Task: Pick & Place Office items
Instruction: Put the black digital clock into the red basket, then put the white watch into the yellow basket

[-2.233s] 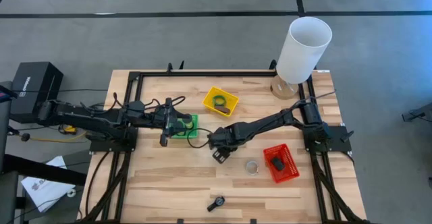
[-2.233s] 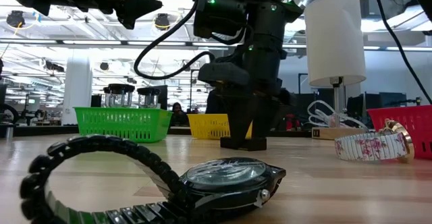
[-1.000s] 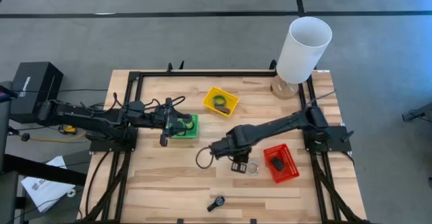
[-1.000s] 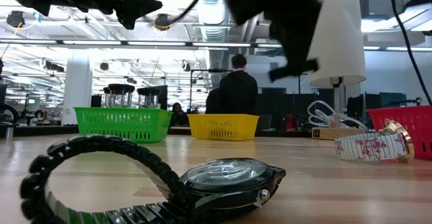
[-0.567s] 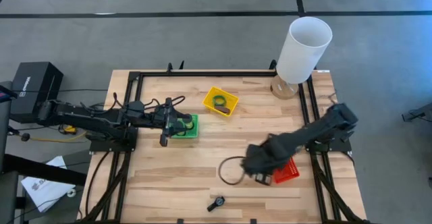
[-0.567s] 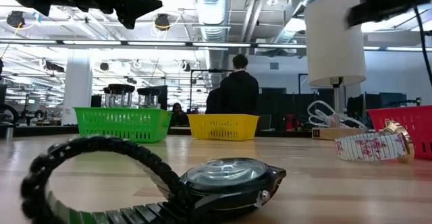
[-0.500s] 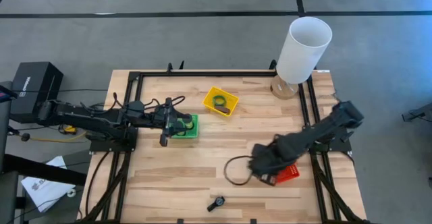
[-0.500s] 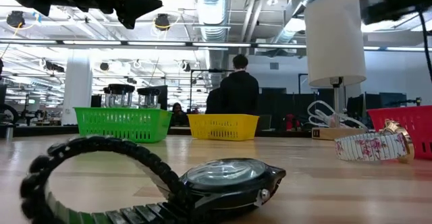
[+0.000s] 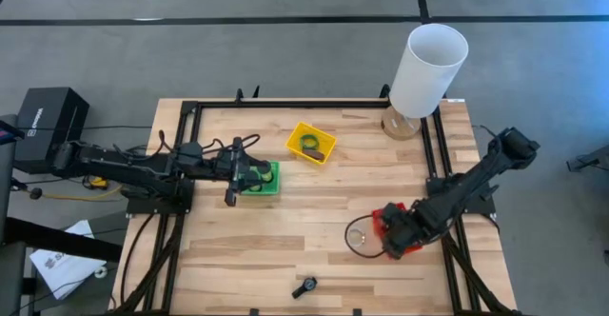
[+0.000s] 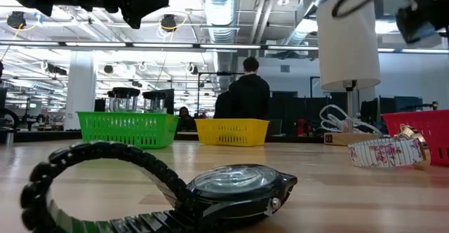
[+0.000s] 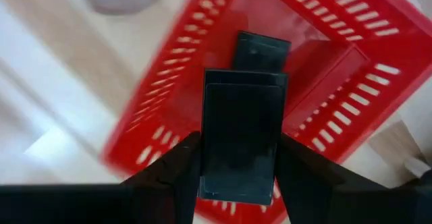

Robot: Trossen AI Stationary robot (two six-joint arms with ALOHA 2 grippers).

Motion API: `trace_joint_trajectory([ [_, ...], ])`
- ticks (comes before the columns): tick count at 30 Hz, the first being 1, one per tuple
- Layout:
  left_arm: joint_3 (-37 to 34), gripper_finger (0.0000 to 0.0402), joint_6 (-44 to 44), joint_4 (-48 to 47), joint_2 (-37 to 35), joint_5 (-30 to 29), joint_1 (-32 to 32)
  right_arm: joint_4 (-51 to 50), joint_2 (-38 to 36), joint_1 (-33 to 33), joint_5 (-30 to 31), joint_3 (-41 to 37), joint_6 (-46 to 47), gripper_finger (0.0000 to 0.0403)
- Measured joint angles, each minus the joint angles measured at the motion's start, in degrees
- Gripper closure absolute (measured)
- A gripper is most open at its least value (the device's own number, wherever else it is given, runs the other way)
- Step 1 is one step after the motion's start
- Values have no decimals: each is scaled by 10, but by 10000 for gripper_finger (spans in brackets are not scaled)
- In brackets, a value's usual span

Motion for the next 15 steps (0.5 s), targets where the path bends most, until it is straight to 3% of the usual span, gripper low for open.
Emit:
trace_joint_trajectory([
  [5,0,189,0,4,0,0,0,45,-2,-9,0,-34,10,246],
  [15,0,189,0,5,0,0,0,56,-5,-51,-1,-36,10,161],
])
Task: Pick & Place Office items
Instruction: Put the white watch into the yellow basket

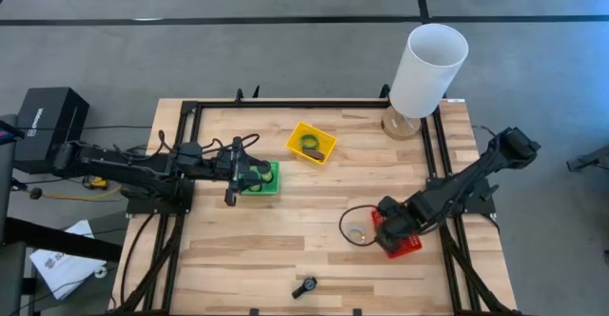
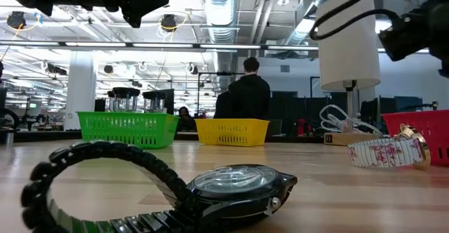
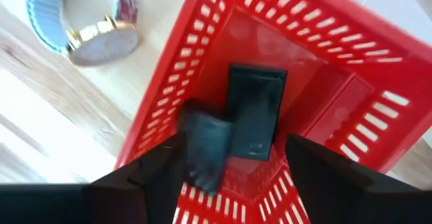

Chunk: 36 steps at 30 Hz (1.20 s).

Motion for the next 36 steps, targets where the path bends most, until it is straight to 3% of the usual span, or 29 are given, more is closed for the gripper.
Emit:
trace_joint_trajectory([
  [6,0,189,0,4,0,0,0,6,-16,-27,0,0,-21,163],
  [12,0,188,0,8,0,0,0,87,-41,-50,2,0,-41,175],
  [20,0,188,0,8,0,0,0,232,-36,-55,19,1,-230,188],
  [26,0,188,0,8,0,0,0,346,20,-55,32,2,-317,197],
  [36,0,188,0,13,0,0,0,288,134,-71,-52,43,-372,233],
])
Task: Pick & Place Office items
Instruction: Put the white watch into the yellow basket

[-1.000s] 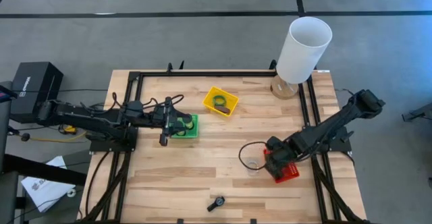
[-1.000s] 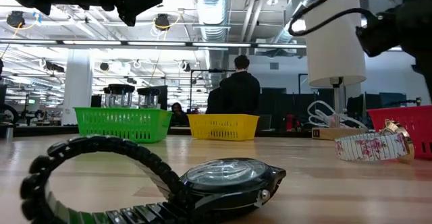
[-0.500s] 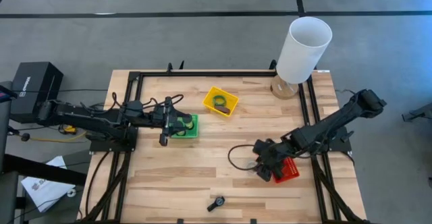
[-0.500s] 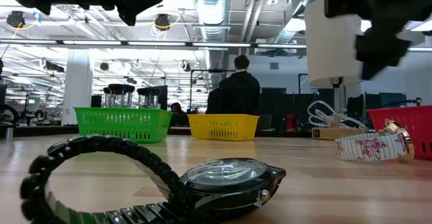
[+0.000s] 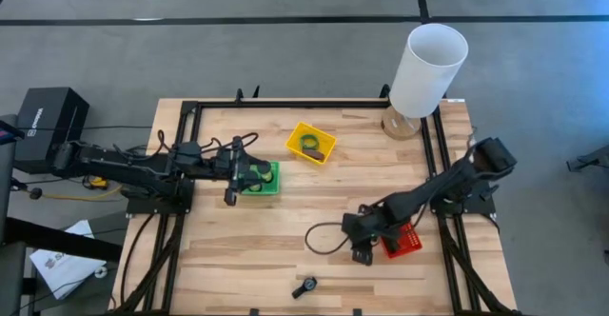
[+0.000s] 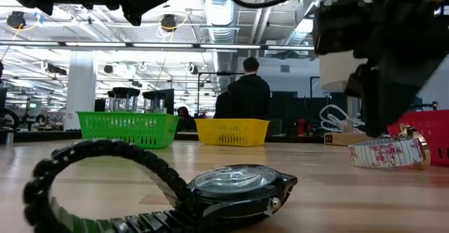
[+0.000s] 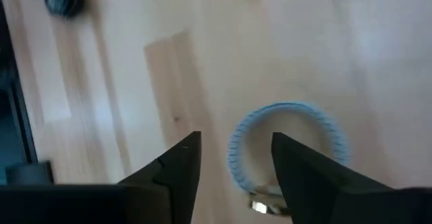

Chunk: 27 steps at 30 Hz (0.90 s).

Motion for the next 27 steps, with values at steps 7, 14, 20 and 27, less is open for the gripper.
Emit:
trace_joint_trajectory([
  [7,0,188,0,6,0,0,0,-5,69,-2,-38,44,-20,251],
  [14,0,188,0,10,0,0,0,-71,120,-6,-36,92,-20,268],
  [20,0,188,0,14,0,0,0,-94,141,-7,-36,112,-27,283],
  [27,0,188,0,15,0,0,0,-96,143,-22,-42,113,2,284],
])
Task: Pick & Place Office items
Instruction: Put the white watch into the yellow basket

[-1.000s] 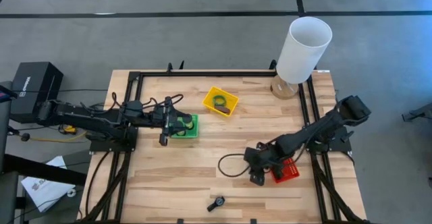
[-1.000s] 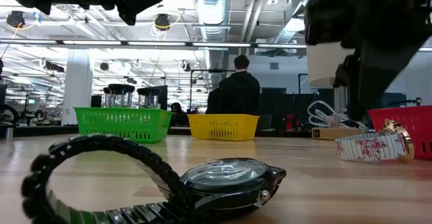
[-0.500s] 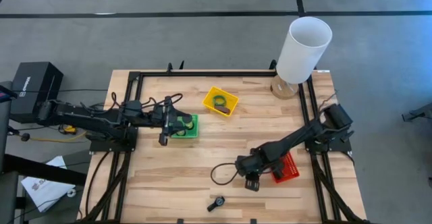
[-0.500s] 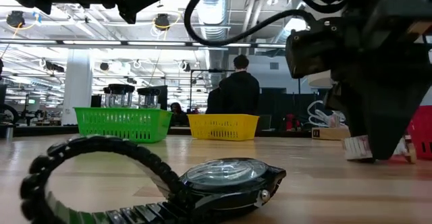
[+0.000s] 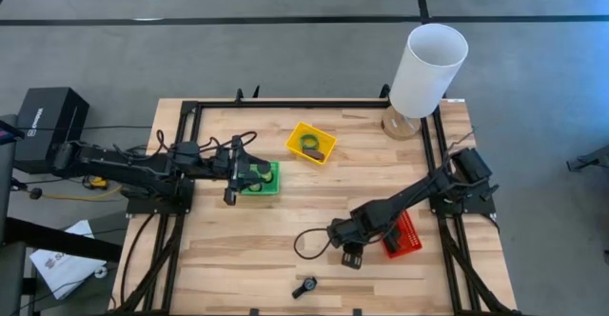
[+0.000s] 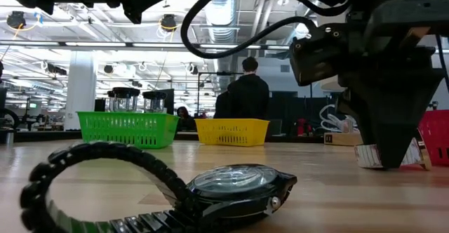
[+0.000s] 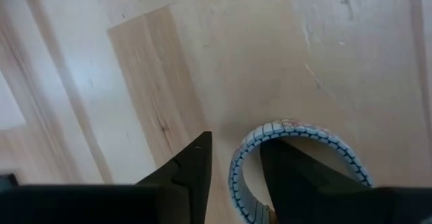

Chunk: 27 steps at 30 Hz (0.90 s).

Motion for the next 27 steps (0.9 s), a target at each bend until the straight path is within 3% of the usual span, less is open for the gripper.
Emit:
trace_joint_trajectory([
  [27,0,188,0,0,0,0,0,1,1,-6,-9,-1,20,284],
])
